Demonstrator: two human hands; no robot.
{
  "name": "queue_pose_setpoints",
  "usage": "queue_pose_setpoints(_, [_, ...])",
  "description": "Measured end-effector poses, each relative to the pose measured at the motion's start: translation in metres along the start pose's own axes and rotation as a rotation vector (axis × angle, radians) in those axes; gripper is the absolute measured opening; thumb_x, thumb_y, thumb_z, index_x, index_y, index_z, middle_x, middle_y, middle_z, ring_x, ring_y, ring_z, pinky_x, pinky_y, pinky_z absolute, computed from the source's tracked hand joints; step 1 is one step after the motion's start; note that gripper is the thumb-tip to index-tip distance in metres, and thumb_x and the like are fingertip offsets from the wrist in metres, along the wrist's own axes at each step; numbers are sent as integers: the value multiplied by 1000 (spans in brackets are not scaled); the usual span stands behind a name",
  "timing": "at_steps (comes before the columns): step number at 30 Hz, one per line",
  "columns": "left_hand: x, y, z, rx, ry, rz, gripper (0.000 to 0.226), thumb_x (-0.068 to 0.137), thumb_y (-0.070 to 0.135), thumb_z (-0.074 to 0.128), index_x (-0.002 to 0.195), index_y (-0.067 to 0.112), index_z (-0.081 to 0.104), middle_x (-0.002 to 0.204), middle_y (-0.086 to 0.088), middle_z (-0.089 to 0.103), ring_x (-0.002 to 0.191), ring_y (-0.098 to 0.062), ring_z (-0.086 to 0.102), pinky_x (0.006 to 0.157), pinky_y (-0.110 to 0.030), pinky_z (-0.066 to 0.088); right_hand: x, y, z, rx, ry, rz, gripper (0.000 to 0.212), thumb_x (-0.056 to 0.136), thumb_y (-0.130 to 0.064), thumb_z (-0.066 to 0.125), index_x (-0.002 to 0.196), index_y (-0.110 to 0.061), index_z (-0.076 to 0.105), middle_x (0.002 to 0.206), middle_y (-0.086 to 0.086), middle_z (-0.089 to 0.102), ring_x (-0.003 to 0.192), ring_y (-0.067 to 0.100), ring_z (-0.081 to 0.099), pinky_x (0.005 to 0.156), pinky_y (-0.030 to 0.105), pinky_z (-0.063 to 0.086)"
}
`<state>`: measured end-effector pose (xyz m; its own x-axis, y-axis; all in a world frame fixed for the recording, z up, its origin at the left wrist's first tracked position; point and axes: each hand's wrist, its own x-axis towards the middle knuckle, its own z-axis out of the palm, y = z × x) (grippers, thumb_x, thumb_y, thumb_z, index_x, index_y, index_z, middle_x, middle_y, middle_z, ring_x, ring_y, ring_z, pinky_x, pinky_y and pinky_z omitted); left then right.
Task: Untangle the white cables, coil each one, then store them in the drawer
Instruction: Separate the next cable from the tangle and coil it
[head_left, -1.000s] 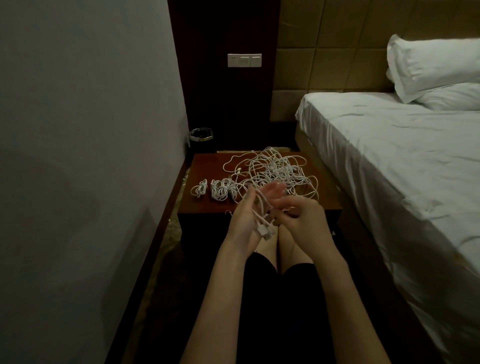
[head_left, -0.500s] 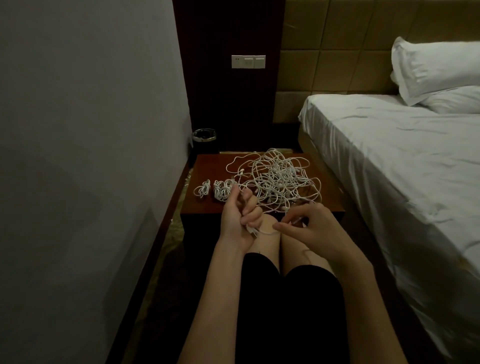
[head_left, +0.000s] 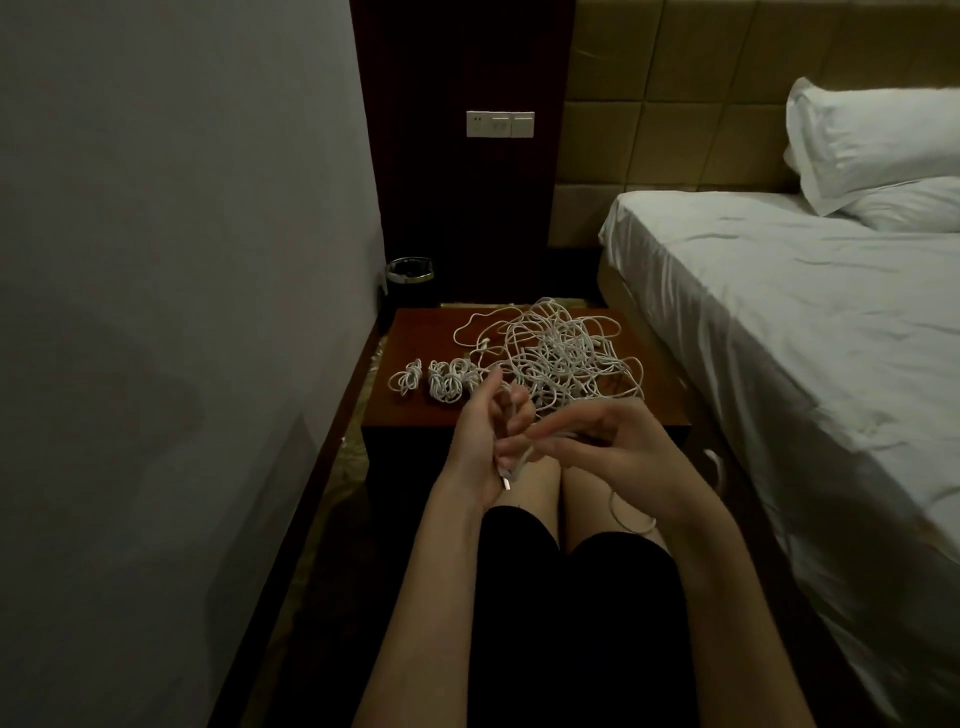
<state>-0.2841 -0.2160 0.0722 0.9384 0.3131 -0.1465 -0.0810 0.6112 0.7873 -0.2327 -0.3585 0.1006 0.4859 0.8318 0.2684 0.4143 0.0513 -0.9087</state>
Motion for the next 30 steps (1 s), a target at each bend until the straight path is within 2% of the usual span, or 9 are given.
queue_pose_setpoints(2, [1, -3, 4, 44, -5, -53, 50, 99, 49, 39, 62, 16, 48, 47, 6, 35, 32, -4, 28, 31, -14, 23, 5, 4, 9, -66, 71, 16, 11, 83, -12, 72, 92, -6, 71, 83, 6, 75, 83, 18, 72, 87, 37, 55])
queue_pose_setpoints(5, [3, -8, 4, 148, -25, -93, 56, 99, 50, 39, 56, 16, 52, 47, 4, 38, 35, -7, 35, 34, -17, 28, 9, 8, 13, -200, 152, 93, 6, 83, -18, 74, 84, -14, 69, 72, 3, 73, 68, 16, 71, 71, 33, 59])
queue_pose_setpoints(10, [0, -11, 3, 204, -138, -168, 51, 89, 56, 45, 60, 14, 46, 42, 5, 32, 28, -5, 27, 33, -17, 15, 12, 12, 17, -367, 234, 130, 16, 77, -22, 79, 82, -22, 64, 77, -9, 70, 71, 2, 68, 70, 27, 58])
queue_pose_setpoints(14, [-4, -8, 1, 159, -200, -202, 44, 83, 53, 51, 61, 15, 52, 41, 7, 28, 27, -2, 20, 31, -14, 11, 6, 9, 5, -204, 187, 111, 9, 84, -16, 72, 89, -11, 66, 49, -14, 56, 46, -2, 51, 52, 11, 39])
queue_pose_setpoints(19, [-4, -7, 2, 179, -268, -176, 44, 85, 53, 48, 64, 15, 44, 42, 7, 27, 28, -2, 19, 28, -13, 17, 0, 14, -11, -244, 261, -4, 6, 85, -15, 71, 89, -17, 73, 71, 5, 67, 67, 27, 62, 64, 44, 50])
queue_pose_setpoints(23, [-7, -9, 9, 179, -309, -210, 48, 82, 59, 46, 56, 21, 55, 45, 7, 28, 29, -2, 19, 30, -12, 16, 5, 11, 4, -176, 440, -49, 8, 84, -10, 72, 86, -18, 74, 75, -5, 71, 73, 11, 69, 68, 26, 55])
queue_pose_setpoints(25, [-7, -9, 9, 169, -337, -211, 45, 85, 55, 46, 56, 21, 53, 44, 8, 28, 29, -1, 19, 30, -12, 14, 8, 17, 9, -140, 518, 20, 14, 84, -12, 73, 82, -27, 74, 71, -1, 71, 71, 18, 69, 64, 31, 55])
queue_pose_setpoints(28, [-6, -11, 4, 174, -344, -205, 39, 88, 46, 45, 59, 20, 45, 42, 8, 27, 28, 0, 19, 28, -12, 15, 9, 20, 11, -57, 500, 82, 14, 85, -12, 71, 86, -24, 77, 75, 14, 71, 77, 36, 67, 72, 45, 54])
queue_pose_setpoints(30, [-5, -14, 0, 183, -375, -202, 40, 91, 44, 44, 57, 22, 46, 42, 9, 28, 28, 0, 20, 28, -12, 17, 8, 19, 8, 32, 421, 97, 12, 87, -8, 68, 92, -13, 77, 70, 5, 71, 68, 21, 68, 60, 33, 54])
